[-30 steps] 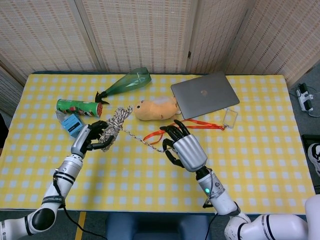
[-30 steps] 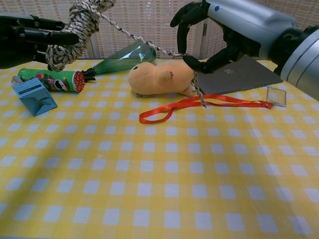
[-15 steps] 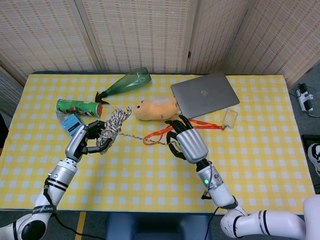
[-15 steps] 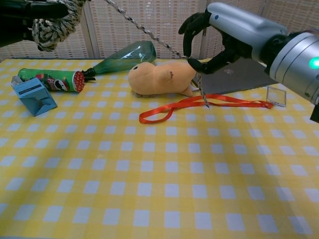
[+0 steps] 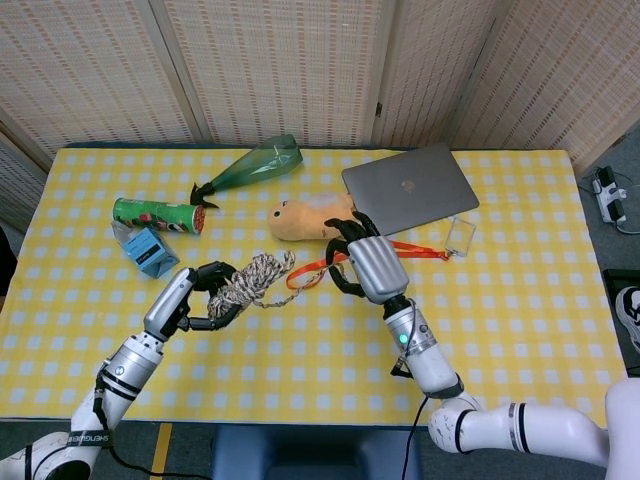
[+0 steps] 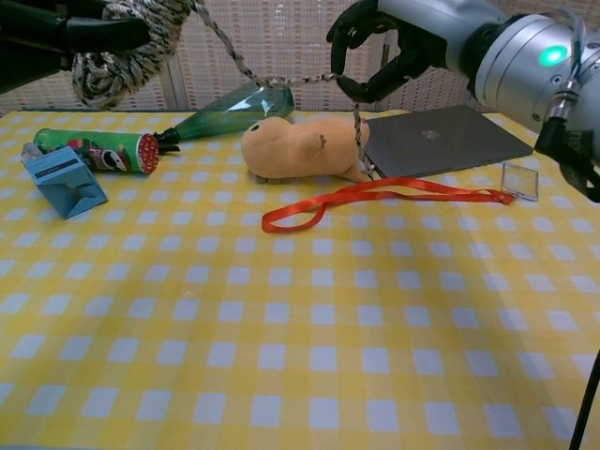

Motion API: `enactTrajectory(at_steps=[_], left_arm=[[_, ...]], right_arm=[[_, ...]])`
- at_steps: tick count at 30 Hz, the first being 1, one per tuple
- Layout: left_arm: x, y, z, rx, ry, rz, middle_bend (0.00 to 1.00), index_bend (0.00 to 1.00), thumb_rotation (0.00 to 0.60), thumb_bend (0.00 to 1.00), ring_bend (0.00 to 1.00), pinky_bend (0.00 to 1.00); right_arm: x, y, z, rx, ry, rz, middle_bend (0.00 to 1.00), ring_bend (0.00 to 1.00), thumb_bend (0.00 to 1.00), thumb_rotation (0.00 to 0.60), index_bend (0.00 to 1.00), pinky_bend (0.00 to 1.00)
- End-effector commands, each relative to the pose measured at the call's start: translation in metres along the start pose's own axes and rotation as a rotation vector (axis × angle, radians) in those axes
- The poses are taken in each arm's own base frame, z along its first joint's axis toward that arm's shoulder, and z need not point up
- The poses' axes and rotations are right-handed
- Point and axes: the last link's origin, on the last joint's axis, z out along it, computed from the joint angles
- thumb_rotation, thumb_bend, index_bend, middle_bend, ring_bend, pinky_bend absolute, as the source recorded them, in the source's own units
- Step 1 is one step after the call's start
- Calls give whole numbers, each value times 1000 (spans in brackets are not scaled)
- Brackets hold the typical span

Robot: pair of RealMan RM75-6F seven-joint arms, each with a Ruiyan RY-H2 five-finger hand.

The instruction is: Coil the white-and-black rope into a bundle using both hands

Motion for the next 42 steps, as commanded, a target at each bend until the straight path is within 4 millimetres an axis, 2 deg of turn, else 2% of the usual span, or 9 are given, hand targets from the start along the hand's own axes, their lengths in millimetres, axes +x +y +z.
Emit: enactTrajectory(at_steps=[1,18,29,35,42], left_arm=[[-4,2,-1,-14,-29,46,779,782,600,654,677,752],[-29,-1,6,-74,-79,397,779,785,600,653,650,685],[-34,-10,14,-63,47,744,778,785,600,653,648,680],[-37,-18,17,2,128,921,779,796,600,653,648,679],[-39,-21,20,103,133,900,802,815,600,652,672,679]], right_arm=[[1,-4,3,2,0,25,216,195,476,600,683,84],[20,-50,14,72,1,75,217,195,476,600,683,84],[28,-63,12,80,-1,99,224,197,475,600,683,84],[28,-73,8,93,19,92,227,200,476,600,683,84],[22,-77,0,103,72,39,228,202,475,600,683,84]])
